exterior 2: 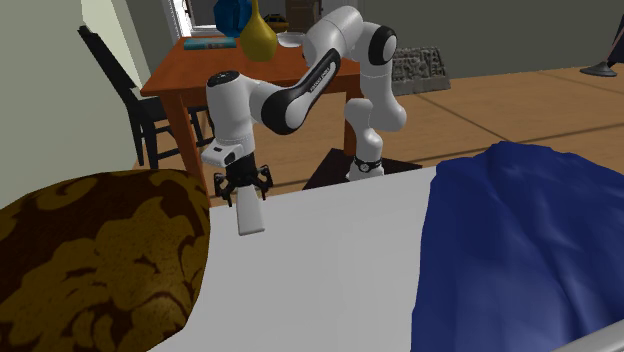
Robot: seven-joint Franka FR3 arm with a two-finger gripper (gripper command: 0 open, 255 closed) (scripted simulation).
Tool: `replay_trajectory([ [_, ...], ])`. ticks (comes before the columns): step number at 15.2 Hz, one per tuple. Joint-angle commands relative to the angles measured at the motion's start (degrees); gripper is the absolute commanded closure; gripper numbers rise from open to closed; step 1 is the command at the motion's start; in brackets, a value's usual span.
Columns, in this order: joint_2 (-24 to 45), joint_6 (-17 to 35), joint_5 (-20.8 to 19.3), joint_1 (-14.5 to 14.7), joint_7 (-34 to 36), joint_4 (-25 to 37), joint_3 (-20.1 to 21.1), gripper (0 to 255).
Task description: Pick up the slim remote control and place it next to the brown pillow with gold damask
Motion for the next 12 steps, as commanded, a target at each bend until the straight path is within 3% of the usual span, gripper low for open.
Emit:
replay_trajectory([
  [1, -0.54, -1.74, -0.19, 0.01, 0.12, 1.22, -0.06, 0],
  [4, -1.67, -6.72, -0.58, 0.00, 0.40, 5.11, -0.21, 0],
  [12, -1.67, -6.72, -0.58, 0.00, 0.40, 5.11, -0.21, 0],
])
